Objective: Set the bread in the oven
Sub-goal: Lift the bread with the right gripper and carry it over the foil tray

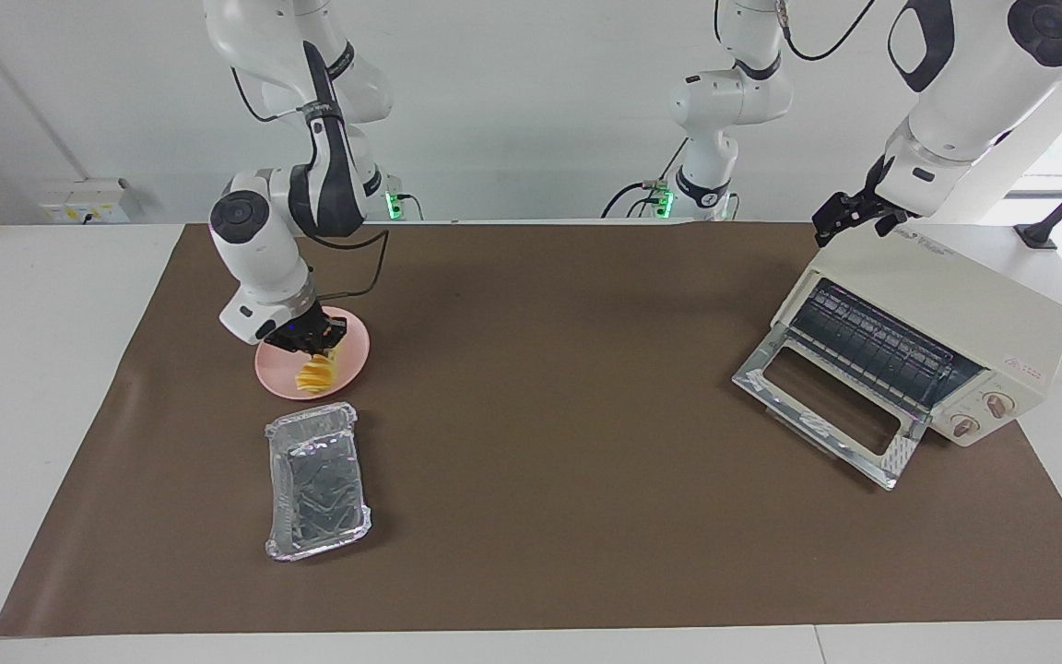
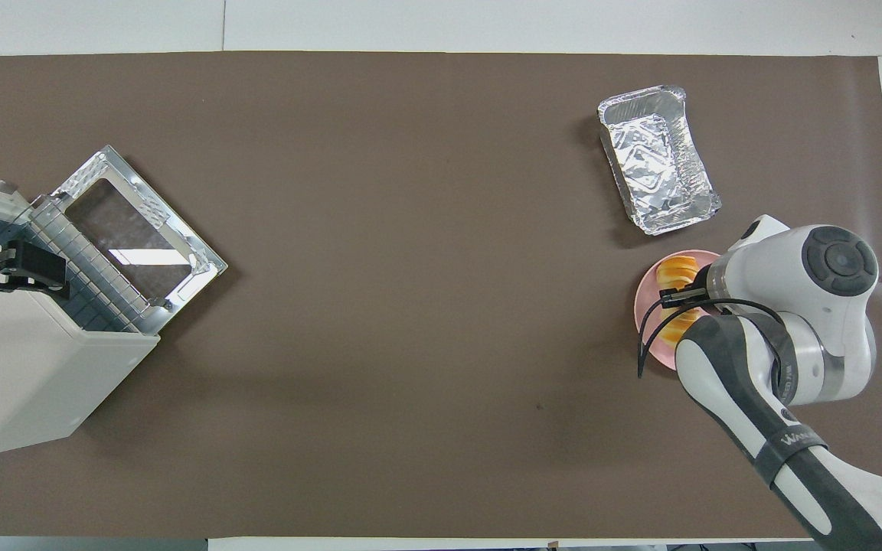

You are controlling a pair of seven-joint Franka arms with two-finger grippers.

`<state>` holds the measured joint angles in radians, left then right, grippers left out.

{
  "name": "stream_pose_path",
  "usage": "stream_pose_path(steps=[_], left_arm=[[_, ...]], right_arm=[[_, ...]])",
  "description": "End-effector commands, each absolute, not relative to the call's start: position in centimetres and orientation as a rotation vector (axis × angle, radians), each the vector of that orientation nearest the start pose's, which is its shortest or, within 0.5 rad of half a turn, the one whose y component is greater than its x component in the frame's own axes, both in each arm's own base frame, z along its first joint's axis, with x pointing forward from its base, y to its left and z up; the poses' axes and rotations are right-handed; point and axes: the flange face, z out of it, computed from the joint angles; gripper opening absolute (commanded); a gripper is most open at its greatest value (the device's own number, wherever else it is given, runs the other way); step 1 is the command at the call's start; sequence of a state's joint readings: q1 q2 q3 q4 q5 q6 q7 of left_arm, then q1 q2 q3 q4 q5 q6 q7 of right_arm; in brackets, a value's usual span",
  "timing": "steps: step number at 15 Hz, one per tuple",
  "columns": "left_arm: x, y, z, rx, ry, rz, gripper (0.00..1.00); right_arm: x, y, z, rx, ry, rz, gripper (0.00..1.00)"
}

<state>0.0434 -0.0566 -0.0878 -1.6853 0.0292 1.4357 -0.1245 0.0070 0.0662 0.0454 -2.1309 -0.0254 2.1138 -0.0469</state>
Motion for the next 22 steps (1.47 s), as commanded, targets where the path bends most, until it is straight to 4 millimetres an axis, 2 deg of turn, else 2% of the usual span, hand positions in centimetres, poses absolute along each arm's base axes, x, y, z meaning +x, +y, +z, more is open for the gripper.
stream_pose_path(steps=[1,3,5,7,9,11,13,15,16,22], left_arm=[[51.2,-2.0,59.8,-3.089,-0.133,0.299,1.00],[51.2,-2.0,59.8,-3.089,-0.133,0.301,1.00],[51.2,-2.0,59.8,-3.089,-0.133,0.299,1.00],[51.2,-1.9,59.8,-3.089,-0.135,0.301,1.00],[51.2,-2.0,59.8,-3.089,-0.133,0.299,1.00],[51.2,-2.0,59.8,-3.089,-0.133,0.301,1.00],[51.2,-2.0,59.8,-3.089,-0.133,0.301,1.00],[51.2,-2.0,59.8,-3.089,-0.133,0.301,1.00],[51.2,-2.0,59.8,-3.089,-0.133,0.301,1.00],[51.2,-2.0,59.8,-3.089,-0.133,0.301,1.00]], right_arm=[[59.2,3.0,41.8,-3.139,-0.171,0.149,0.00],[61.5,3.0,44.4,-3.139,-0.213,0.065,0.00],[62.7,3.3,45.1,-3.137,-0.267,0.010,0.00],[64.2,3.7,44.7,-3.142,-0.286,0.000,0.00],[67.5,3.8,44.0,-3.136,-0.290,-0.008,0.00],[70.6,5.2,42.1,-3.123,-0.315,0.013,0.00],[72.5,6.3,39.8,-3.119,-0.336,-0.001,0.00],[73.4,6.5,37.7,-3.122,-0.342,-0.030,0.00],[73.7,6.5,37.7,-3.124,-0.344,-0.078,0.00],[72.7,5.7,33.8,-3.104,-0.465,-0.107,0.00]])
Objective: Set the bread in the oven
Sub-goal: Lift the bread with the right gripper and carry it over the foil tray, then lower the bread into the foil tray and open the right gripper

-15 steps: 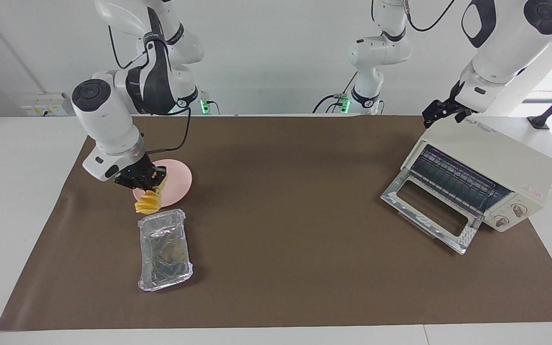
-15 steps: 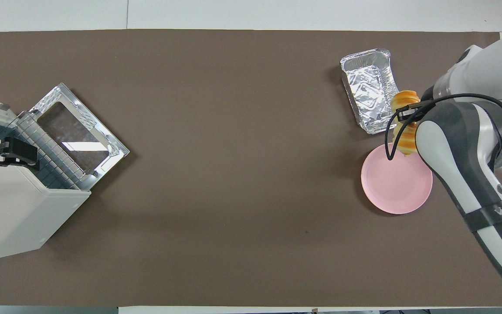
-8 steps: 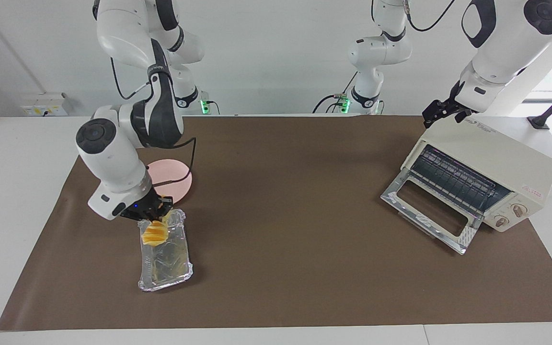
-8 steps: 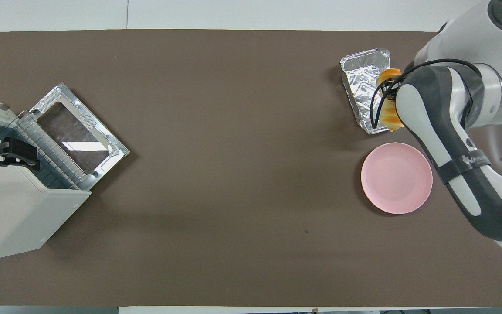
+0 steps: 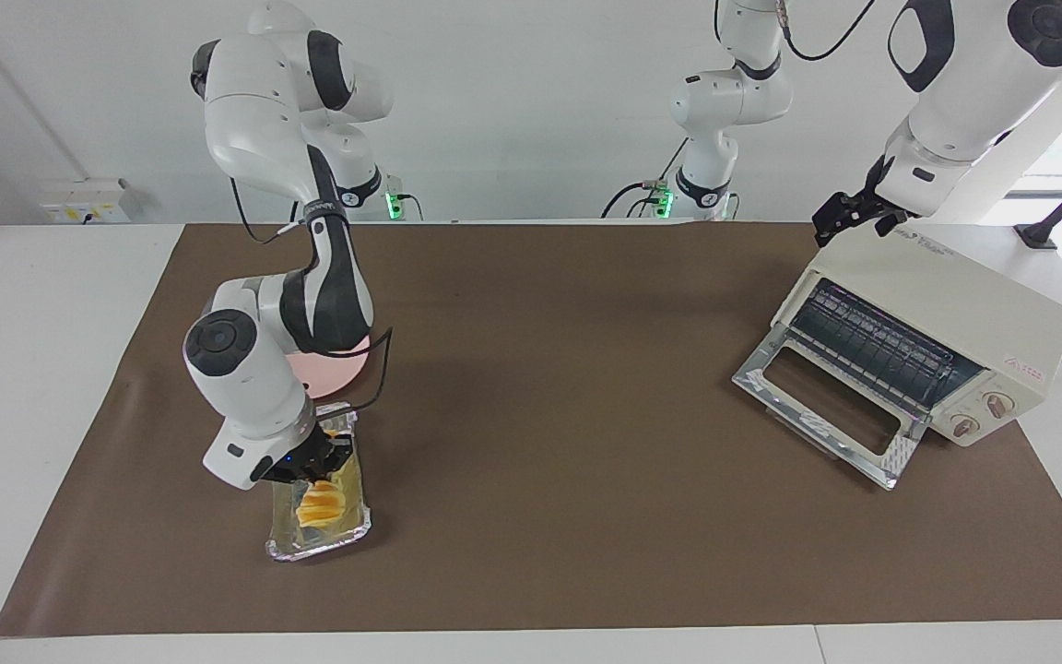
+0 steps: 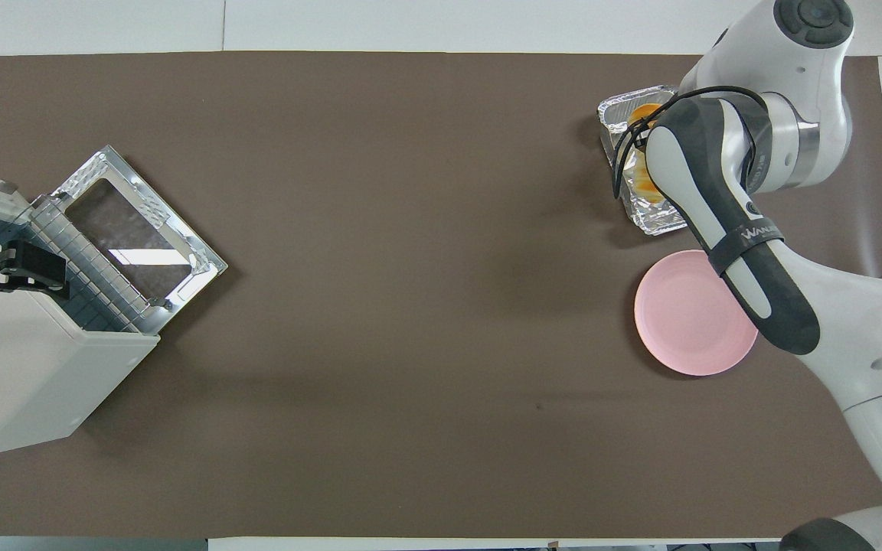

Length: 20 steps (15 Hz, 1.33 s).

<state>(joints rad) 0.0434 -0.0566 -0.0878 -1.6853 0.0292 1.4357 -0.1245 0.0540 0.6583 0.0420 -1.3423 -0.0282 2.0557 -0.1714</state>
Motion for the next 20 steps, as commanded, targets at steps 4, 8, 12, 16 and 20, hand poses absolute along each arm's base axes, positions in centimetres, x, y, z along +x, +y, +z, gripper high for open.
stream_pose_path(steps=[4,8,12,16,20], left_arm=[[51.2,-2.0,59.8,-3.089,-0.133,0.301,1.00],[51.2,-2.0,59.8,-3.089,-0.133,0.301,1.00],[51.2,-2.0,59.8,-3.089,-0.133,0.299,1.00],[51.2,-2.0,59.8,-3.089,-0.133,0.301,1.00],[51.2,-2.0,59.8,-3.089,-0.133,0.301,1.00]], right_arm=[[72.2,5.8,33.5,-3.098,-0.434,-0.113,0.99],[71.9,3.1,34.7,-3.106,-0.404,-0.036,1.00],[72.2,0.1,36.1,-3.107,-0.445,-0.047,1.00],[72.5,0.0,34.4,-3.111,-0.501,-0.135,1.00],[71.7,-0.6,31.3,-3.114,-0.571,-0.221,0.90]])
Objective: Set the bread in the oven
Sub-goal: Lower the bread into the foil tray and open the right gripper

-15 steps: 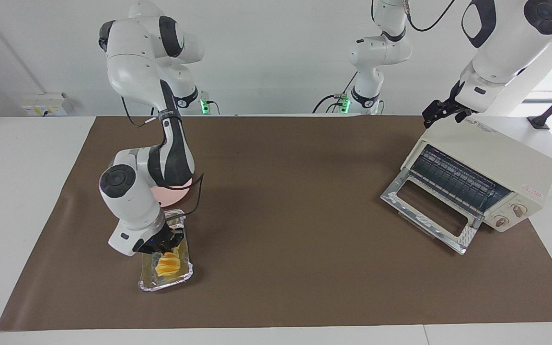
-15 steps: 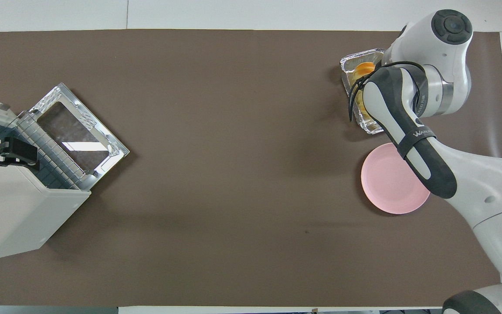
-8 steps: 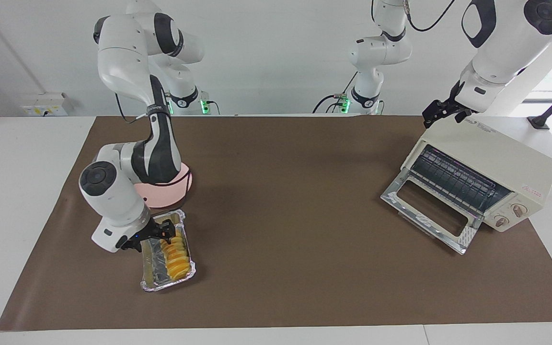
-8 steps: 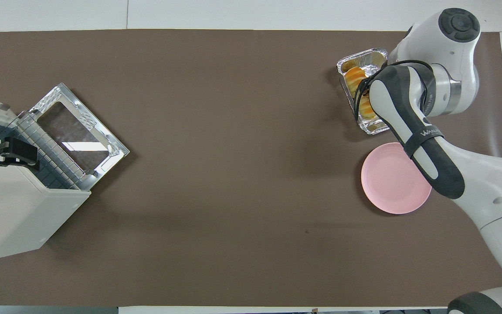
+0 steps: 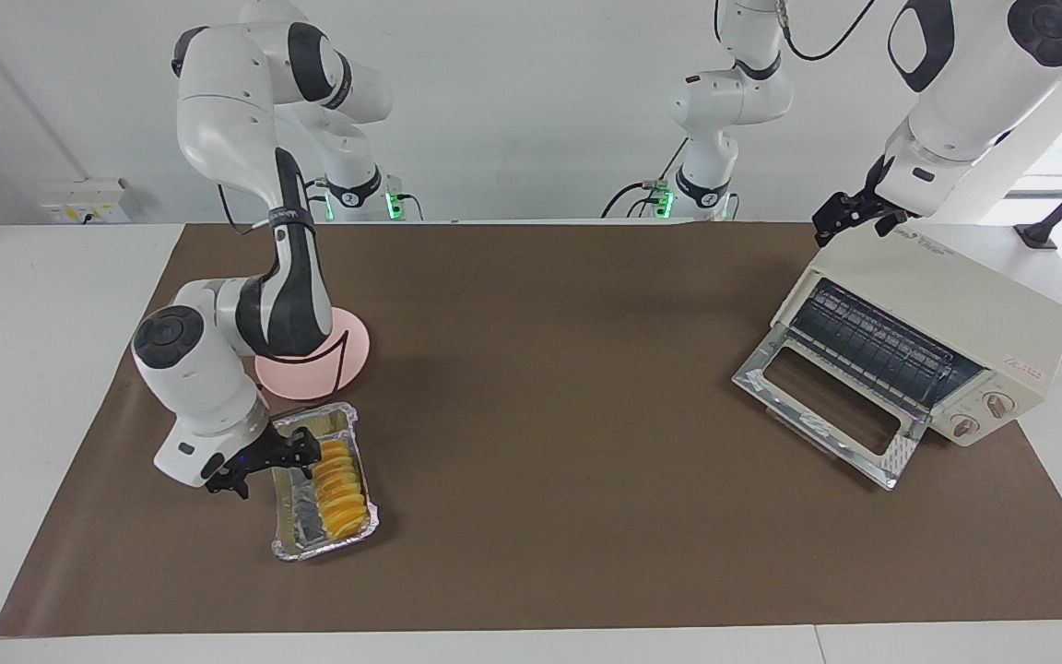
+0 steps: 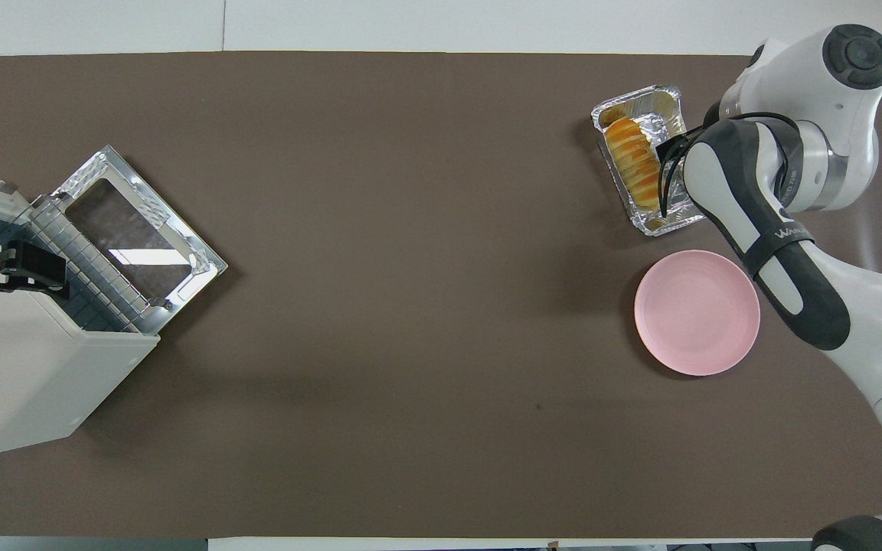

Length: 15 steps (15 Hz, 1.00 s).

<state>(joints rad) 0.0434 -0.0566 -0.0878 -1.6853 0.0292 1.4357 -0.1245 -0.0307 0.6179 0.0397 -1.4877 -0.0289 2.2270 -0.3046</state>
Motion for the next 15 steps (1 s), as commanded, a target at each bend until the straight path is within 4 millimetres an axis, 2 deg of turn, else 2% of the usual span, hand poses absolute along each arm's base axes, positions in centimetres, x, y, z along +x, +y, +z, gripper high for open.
stream_pose_path(steps=[1,2,3,4,12,13,15], left_arm=[[51.2,-2.0,59.8,-3.089,-0.133,0.301,1.00],[51.2,-2.0,59.8,-3.089,-0.133,0.301,1.00],[51.2,-2.0,59.8,-3.089,-0.133,0.301,1.00],[51.2,-1.9,59.8,-3.089,-0.135,0.301,1.00],[51.2,-2.0,59.8,-3.089,-0.133,0.301,1.00],[51.2,-2.0,59.8,-3.089,-0.133,0.301,1.00],[51.2,-2.0,59.8,-3.089,-0.133,0.301,1.00]], right_arm=[[71.7,-0.7,31.3,-3.114,-0.577,-0.221,0.80],[71.6,-0.6,31.4,-3.113,-0.576,-0.219,0.53],[71.6,-0.5,31.3,-3.112,-0.578,-0.217,0.13],[71.6,-0.5,31.3,-3.113,-0.565,-0.210,0.00],[71.5,-0.8,31.7,-3.111,-0.556,-0.179,0.00],[71.5,-0.8,32.3,-3.105,-0.550,-0.156,0.00],[71.5,-0.2,36.1,-3.091,-0.544,-0.097,0.00]])
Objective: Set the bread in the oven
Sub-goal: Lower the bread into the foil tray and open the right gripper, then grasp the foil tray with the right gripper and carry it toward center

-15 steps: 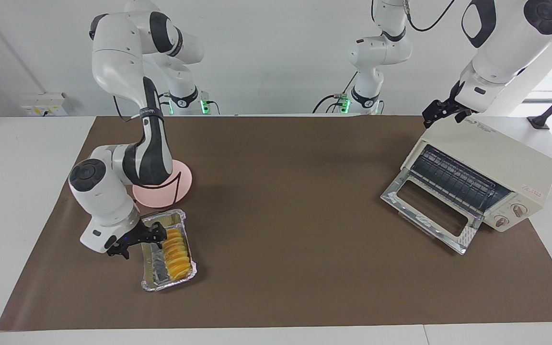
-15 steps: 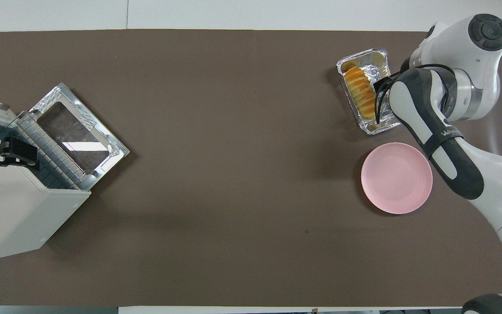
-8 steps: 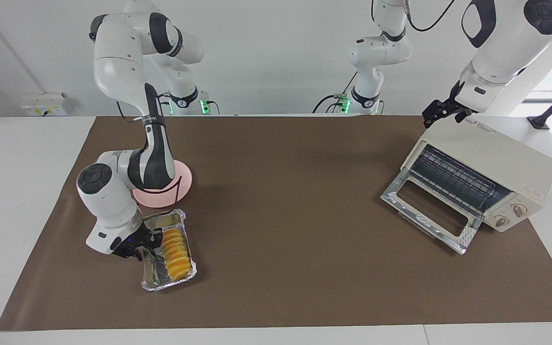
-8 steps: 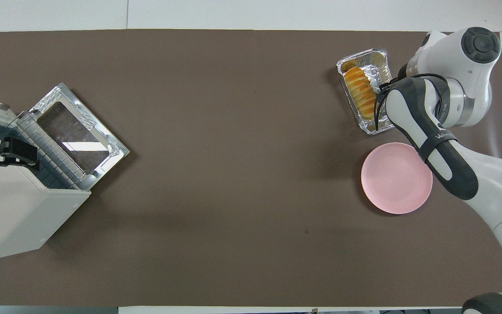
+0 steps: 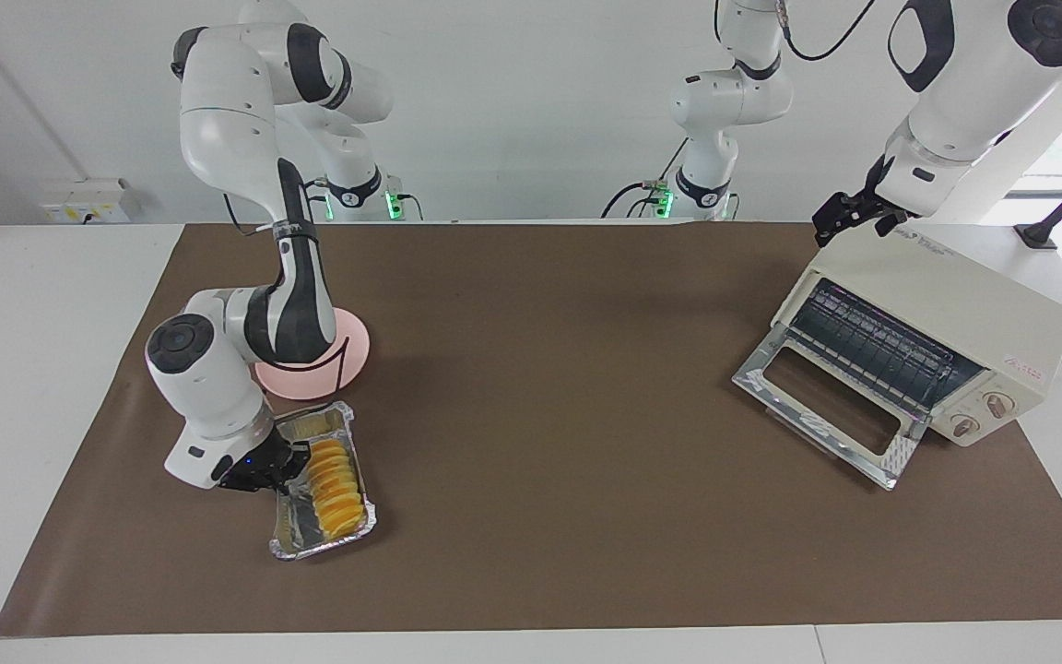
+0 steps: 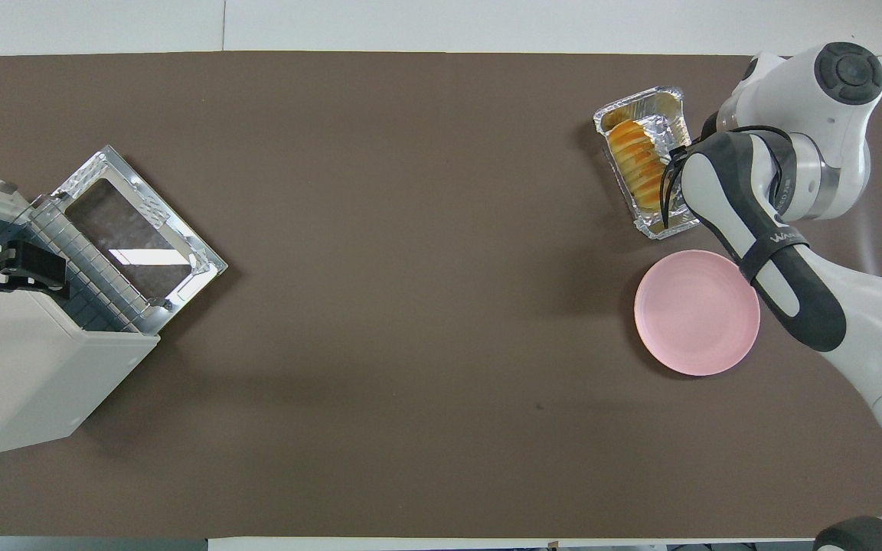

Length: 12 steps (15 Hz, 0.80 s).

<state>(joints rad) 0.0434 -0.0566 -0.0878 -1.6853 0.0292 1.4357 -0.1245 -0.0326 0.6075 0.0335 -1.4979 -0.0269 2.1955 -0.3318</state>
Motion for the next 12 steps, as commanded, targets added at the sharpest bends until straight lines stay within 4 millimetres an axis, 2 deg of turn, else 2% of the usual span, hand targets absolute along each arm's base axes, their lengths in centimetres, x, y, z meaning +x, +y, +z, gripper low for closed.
stream_pose_path(steps=[1,2,6,7,8,10,12], left_arm=[[51.2,-2.0,59.8,-3.089,-0.133,0.301,1.00],[51.2,-2.0,59.8,-3.089,-0.133,0.301,1.00],[51.2,-2.0,59.8,-3.089,-0.133,0.301,1.00],[51.2,-2.0,59.8,-3.089,-0.133,0.301,1.00],[51.2,-2.0,59.8,-3.089,-0.133,0.299,1.00],[51.2,-2.0,59.8,-3.089,-0.133,0.301,1.00],[51.2,-2.0,59.8,-3.089,-0.133,0.299,1.00]], right_arm=[[71.4,0.7,38.0,-3.082,-0.554,-0.065,0.00],[71.1,1.9,40.1,-3.049,-0.498,-0.039,0.00],[68.0,12.5,45.3,-2.981,-0.301,0.046,0.00],[67.4,14.9,45.6,-2.966,-0.242,0.060,0.00],[66.5,19.1,45.7,-2.939,-0.169,0.070,0.00],[64.8,25.1,45.6,-2.945,-0.075,0.067,0.00],[63.0,30.1,43.9,-2.939,-0.007,0.048,0.00]])
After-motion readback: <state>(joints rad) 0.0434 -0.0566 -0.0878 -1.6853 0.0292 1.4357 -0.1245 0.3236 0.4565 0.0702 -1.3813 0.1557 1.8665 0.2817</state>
